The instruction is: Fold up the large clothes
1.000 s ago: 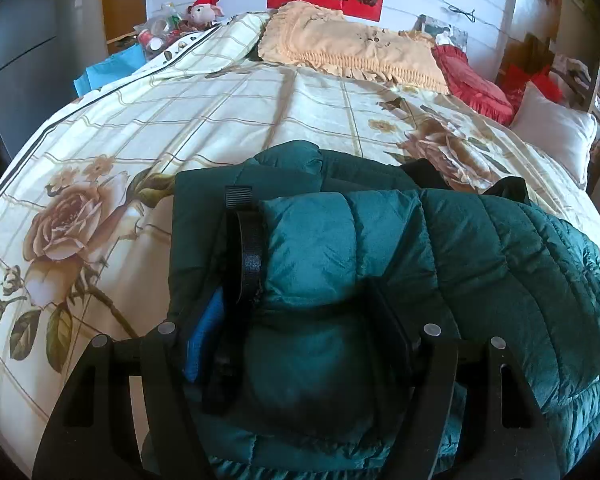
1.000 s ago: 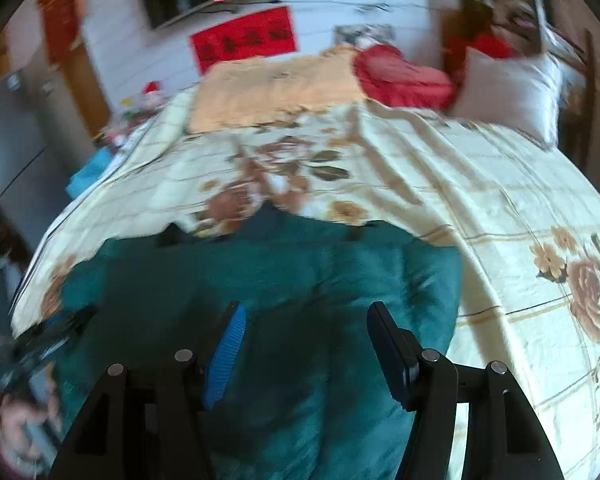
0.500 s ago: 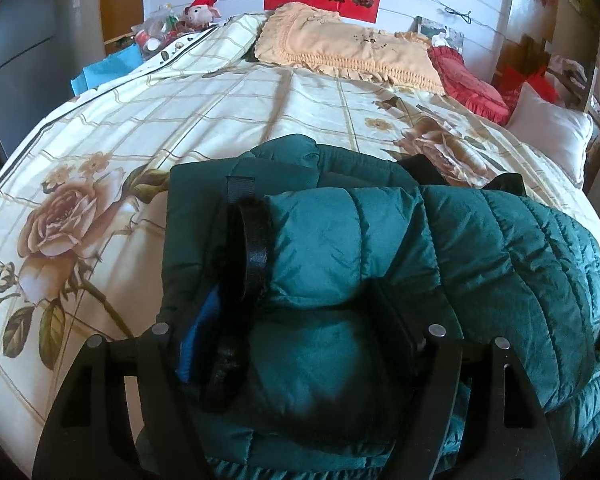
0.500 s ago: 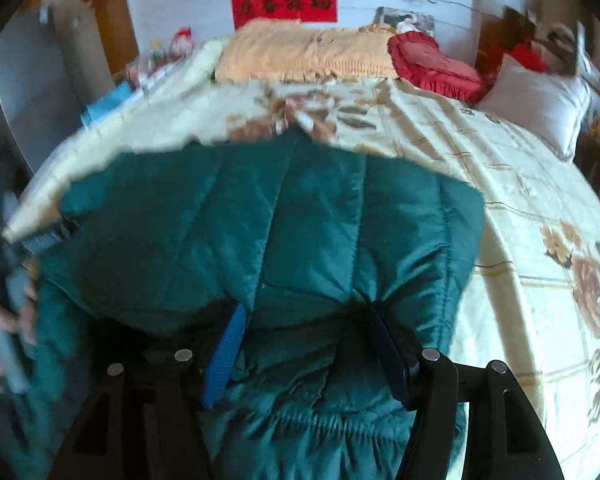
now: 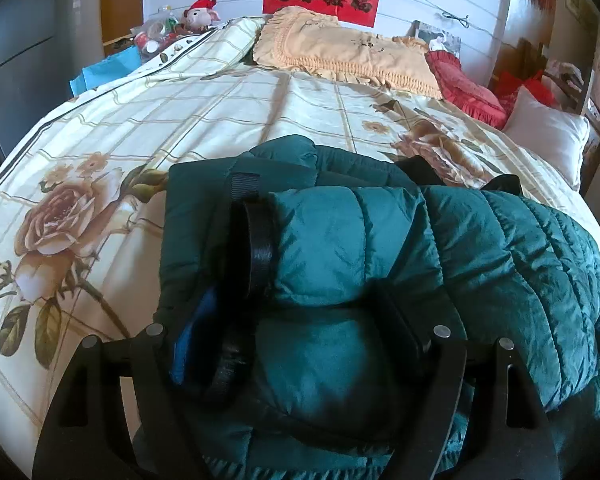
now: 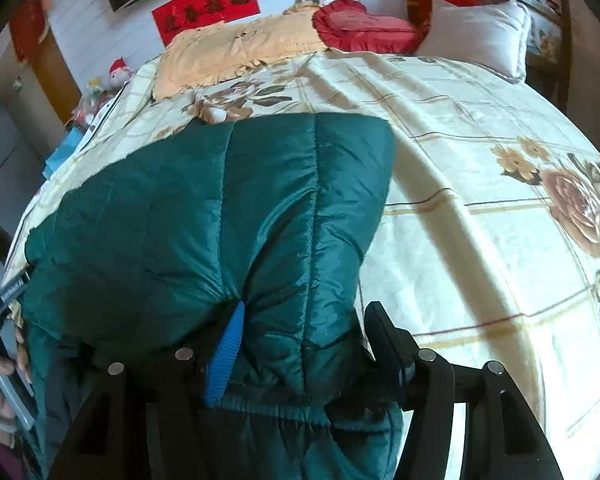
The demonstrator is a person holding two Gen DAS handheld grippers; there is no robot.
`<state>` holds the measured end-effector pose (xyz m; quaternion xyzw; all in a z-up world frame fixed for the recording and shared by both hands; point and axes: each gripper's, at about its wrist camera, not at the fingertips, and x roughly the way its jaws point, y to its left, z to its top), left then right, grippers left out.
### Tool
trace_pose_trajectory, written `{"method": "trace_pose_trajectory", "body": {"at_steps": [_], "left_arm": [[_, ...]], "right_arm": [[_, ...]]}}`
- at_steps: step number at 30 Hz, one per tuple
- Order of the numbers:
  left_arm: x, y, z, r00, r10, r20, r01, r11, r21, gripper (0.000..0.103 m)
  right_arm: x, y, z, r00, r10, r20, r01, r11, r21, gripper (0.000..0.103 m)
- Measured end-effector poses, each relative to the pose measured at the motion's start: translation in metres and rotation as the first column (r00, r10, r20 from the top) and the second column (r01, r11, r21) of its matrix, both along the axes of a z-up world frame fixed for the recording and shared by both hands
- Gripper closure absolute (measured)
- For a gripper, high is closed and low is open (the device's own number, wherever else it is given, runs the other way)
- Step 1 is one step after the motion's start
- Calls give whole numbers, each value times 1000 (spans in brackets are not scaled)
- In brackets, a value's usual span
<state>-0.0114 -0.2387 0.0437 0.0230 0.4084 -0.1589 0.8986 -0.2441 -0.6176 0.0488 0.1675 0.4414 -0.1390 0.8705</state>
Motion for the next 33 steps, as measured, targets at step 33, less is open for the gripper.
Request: {"method": "trace_pose_trajectory", "body": {"at_steps": [33], "left_arm": [[-98, 84, 38, 999, -17, 38, 16, 1000, 11, 25]], "right_arm": [[-1, 124, 44, 971, 237, 33, -235, 970, -62, 33]]}}
